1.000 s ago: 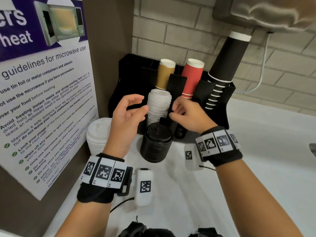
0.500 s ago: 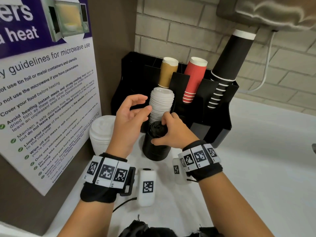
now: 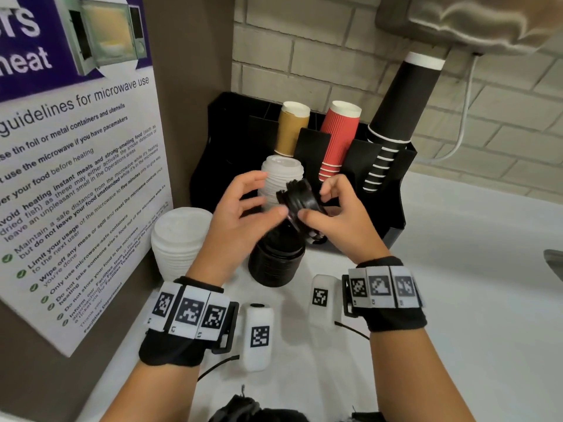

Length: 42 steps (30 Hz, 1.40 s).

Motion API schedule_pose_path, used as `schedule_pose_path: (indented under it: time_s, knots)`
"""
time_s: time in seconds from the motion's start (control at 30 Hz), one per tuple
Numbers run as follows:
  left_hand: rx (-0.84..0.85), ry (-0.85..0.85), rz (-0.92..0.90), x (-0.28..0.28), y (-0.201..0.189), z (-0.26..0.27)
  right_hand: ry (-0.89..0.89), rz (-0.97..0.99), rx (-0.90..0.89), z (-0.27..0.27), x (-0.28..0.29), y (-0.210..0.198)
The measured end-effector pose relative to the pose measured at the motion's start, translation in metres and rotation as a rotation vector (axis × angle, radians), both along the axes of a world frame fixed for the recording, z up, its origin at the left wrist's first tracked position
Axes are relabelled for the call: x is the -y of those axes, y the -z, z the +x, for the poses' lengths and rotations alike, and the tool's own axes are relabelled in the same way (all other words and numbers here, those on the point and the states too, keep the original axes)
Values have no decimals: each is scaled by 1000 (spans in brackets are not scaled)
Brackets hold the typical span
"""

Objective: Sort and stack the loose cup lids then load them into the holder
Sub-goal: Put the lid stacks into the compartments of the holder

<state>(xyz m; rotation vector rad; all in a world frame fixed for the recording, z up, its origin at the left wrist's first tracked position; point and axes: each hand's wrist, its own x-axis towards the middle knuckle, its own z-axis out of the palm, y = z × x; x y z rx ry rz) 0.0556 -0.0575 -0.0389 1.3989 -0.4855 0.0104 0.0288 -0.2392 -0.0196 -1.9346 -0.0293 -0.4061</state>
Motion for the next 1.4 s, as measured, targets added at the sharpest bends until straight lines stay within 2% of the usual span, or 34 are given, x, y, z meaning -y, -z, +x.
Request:
schedule_pose_path:
  time_s: [0.1, 0.17, 0.27, 0.43, 0.6, 1.0, 1.4]
  knots:
    - [17, 176, 104, 7, 9, -3, -57, 123, -43, -8, -4, -3]
    - [15, 208, 73, 14, 15, -4, -71, 141, -75, -10, -9, -3]
    - [-38, 211, -1, 18, 19, -3, -58, 173, -102, -9, -13, 0]
    - [-56, 172, 7, 20, 26, 0, -16, 192, -122, -9, -18, 6]
    - [26, 191, 37, 20, 25, 1, -22, 108, -89, -11, -14, 0]
    - [31, 231, 20, 15, 16, 0, -280, 145, -89, -17, -4, -11]
    - [40, 244, 44, 15, 16, -2, -269, 48, -66, -14, -1, -14]
